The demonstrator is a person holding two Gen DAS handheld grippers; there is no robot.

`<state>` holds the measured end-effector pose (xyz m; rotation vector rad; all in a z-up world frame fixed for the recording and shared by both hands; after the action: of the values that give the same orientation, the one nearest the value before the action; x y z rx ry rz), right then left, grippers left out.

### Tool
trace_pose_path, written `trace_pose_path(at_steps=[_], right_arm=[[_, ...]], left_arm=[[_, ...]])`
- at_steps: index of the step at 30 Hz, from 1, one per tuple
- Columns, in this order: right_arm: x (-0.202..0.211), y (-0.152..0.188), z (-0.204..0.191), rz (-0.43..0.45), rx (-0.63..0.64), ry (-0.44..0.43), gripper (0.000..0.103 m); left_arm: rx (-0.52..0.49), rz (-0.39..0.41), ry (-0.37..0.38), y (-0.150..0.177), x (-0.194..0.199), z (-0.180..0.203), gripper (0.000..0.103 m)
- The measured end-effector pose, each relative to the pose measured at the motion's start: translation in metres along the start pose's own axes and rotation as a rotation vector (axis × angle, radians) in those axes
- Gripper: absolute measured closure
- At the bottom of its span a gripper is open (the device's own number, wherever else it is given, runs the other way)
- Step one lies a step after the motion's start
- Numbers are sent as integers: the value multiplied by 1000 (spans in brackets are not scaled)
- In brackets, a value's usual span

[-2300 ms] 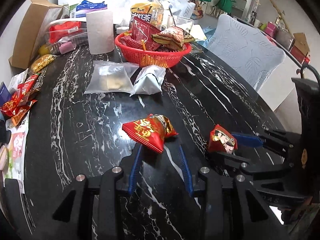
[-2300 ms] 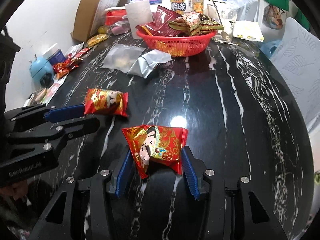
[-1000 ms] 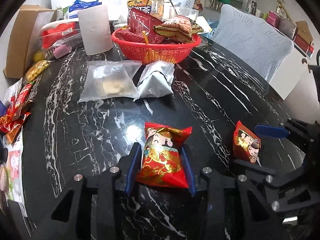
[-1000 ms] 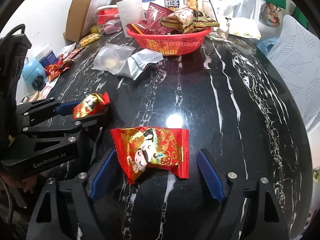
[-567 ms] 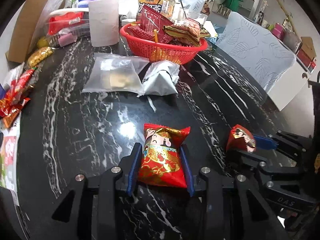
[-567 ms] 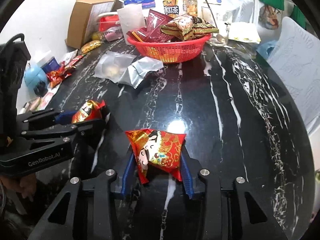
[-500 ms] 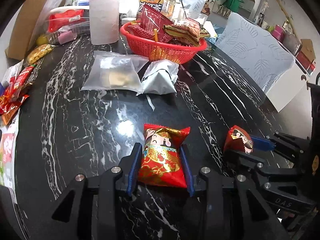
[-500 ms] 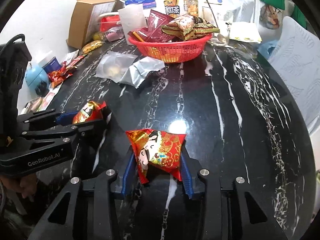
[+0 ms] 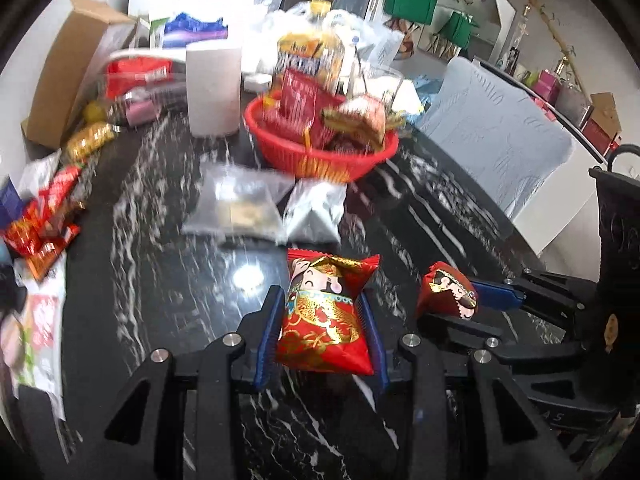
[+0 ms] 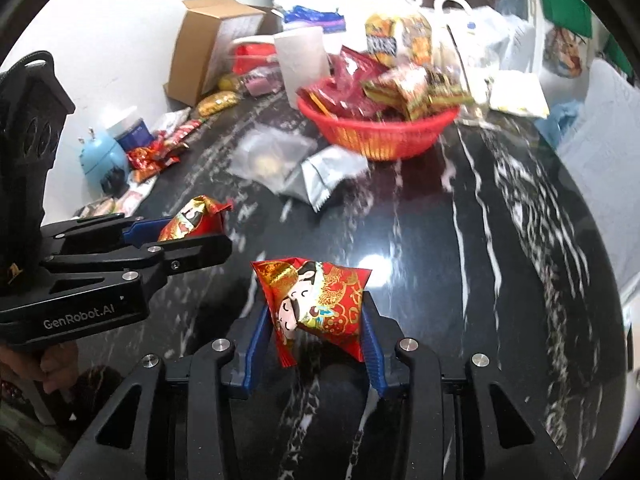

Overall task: Organize snacks
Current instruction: 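Carry both red packets toward the red basket with both tools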

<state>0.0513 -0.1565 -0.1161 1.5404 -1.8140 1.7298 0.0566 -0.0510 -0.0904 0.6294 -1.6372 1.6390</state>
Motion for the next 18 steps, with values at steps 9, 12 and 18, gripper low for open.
trace_pose_path(at_steps=[9,12,18], right_arm=[[22,-38,-12,79,67,-8,62],[28,-52,-13,105,86,9,62],[35,-77,-10,136,102,18,62]], left_arm=[[-9,85,46,-39,26,1,66],[-7,118,40,-52,32,0,66],[-23,163,26,-76,36,-1,66]])
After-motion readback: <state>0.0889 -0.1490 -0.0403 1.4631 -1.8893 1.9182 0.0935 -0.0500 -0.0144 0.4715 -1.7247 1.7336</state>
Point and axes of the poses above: each gripper's, at about its wrist camera, not at the fingertips, and x roughly against the way its jaws point, z to its right, y to its underside, the point moved 5 cm from there along -x, roughly the way its jaws point, and after that the axes turned 8 degrees about -y, right-handed, at the moved point
